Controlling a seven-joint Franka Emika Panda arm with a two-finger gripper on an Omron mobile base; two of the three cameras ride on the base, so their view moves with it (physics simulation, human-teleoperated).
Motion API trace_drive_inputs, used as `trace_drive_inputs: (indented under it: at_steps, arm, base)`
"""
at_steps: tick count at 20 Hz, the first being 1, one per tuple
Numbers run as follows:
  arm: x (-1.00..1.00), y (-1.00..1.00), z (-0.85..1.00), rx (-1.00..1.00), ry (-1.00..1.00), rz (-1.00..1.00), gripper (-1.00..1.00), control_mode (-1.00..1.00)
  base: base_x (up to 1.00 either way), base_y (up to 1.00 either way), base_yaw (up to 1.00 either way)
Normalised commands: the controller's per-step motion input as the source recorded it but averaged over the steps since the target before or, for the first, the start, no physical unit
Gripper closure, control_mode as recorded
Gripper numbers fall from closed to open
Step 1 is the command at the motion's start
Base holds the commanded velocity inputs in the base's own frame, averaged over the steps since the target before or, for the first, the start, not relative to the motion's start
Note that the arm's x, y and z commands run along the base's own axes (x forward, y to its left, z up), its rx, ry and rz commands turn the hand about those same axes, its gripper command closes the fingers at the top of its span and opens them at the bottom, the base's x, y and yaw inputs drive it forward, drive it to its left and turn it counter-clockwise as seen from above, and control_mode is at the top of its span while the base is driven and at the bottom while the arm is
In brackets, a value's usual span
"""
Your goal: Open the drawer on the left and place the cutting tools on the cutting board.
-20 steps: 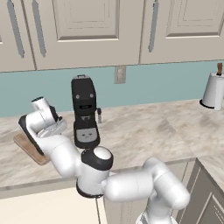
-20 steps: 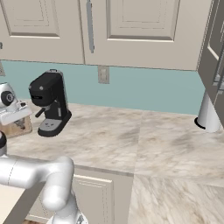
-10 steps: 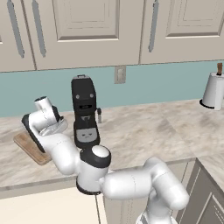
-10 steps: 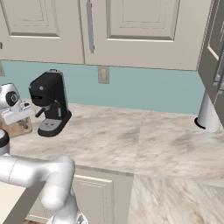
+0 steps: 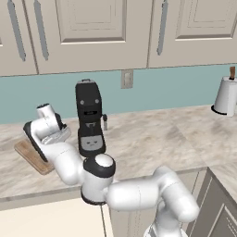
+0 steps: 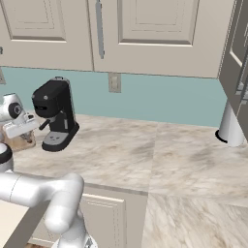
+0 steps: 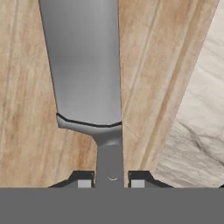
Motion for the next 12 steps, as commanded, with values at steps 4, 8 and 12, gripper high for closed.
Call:
trace_drive_inputs:
  at_steps: [4,8,12]
  arm:
    - [0.24,0.18,-0.11,0.02,0.0,0.0,1.0,-1.0]
    - [0.19,0.18,-0.17,0.01,0.0,0.0,1.0,-1.0]
    - [0.02,0.28,-0.27,0.0,0.01,0.0,-1.0,-1.0]
  base:
    - [0.0,0.0,0.0]
    - [0.0,0.0,0.0]
    - [0.0,0.0,0.0]
